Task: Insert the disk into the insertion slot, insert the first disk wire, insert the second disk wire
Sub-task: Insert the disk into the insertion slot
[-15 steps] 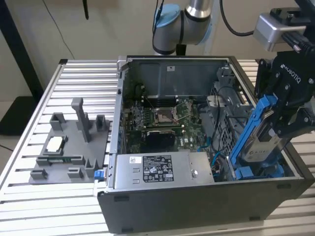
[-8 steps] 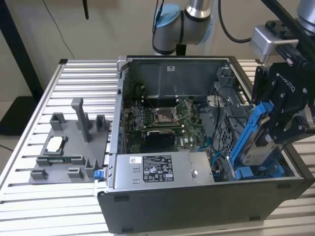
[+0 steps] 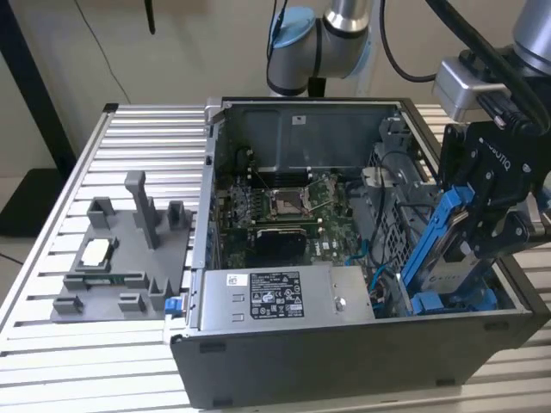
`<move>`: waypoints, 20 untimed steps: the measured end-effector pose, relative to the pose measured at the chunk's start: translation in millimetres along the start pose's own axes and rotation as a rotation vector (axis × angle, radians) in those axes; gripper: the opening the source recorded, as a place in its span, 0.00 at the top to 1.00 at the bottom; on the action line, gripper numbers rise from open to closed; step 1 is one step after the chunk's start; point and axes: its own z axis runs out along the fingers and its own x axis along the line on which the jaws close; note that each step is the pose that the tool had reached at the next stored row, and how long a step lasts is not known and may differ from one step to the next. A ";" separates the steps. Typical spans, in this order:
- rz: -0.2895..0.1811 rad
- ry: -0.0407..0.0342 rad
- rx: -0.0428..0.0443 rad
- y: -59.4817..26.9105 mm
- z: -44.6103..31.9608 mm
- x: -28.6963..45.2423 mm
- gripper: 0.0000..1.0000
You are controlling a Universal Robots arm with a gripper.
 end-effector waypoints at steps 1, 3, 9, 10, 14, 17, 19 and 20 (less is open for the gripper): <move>0.000 0.0000 0.0000 0.0 0.0 0.0 0.67; 0.000 -0.0001 0.0000 0.0 0.0 0.0 0.67; 0.000 -0.0004 -0.0001 0.1 -2.5 0.0 0.59; 0.000 -0.0007 0.0000 0.1 -3.5 0.0 0.59; 0.000 -0.0014 0.0001 0.1 -3.5 -0.5 0.59; 0.000 -0.0018 0.0001 0.3 -3.6 -0.3 0.57; 0.000 -0.0019 0.0001 0.5 -3.5 -0.3 0.51; 0.000 -0.0020 0.0002 0.5 -3.5 -0.3 0.51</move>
